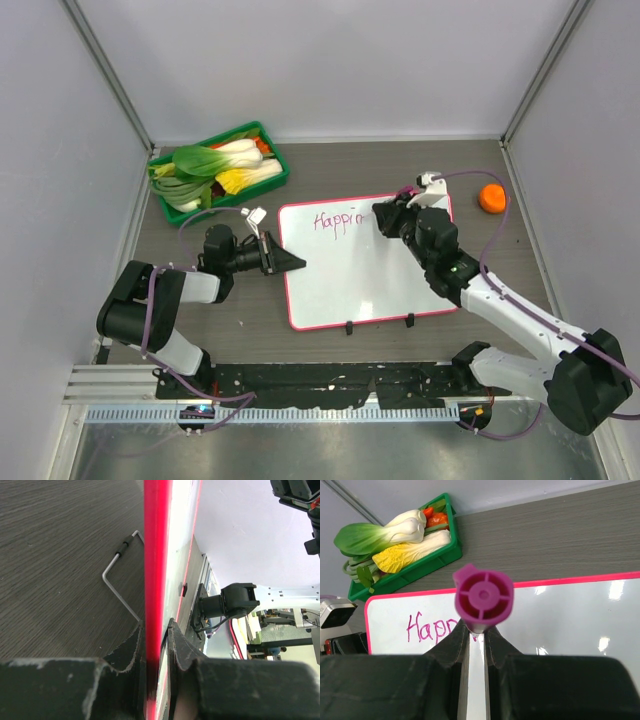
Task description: Write a sentence on the whiteboard
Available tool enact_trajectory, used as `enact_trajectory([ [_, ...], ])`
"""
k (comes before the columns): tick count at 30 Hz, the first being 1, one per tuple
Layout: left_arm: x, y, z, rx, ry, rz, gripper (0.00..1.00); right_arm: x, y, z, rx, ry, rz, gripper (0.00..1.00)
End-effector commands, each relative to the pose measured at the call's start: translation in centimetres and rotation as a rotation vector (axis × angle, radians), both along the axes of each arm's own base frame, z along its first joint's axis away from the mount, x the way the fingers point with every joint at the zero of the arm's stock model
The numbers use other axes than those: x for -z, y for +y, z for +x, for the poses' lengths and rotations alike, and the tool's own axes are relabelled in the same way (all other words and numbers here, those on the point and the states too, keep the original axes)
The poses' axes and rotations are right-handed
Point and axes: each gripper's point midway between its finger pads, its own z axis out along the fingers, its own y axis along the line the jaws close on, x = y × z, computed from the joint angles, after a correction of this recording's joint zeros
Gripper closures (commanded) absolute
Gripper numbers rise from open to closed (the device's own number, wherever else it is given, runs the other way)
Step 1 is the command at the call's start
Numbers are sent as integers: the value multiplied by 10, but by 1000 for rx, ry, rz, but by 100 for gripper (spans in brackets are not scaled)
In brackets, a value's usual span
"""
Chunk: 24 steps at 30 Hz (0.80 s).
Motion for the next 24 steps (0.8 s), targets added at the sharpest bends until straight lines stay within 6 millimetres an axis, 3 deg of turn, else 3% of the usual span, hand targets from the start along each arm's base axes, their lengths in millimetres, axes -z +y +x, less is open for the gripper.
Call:
enact_trajectory([
  [1, 43, 6, 1, -61, 39, 137, 100, -33, -6, 9, 43, -69, 41, 99],
  [16, 43, 6, 1, -58, 39, 137, 100, 0, -7, 20, 55, -2, 7, 99],
  [24, 43, 6, 1, -61, 38, 138, 100, 8, -23, 20, 109, 17, -31, 99],
])
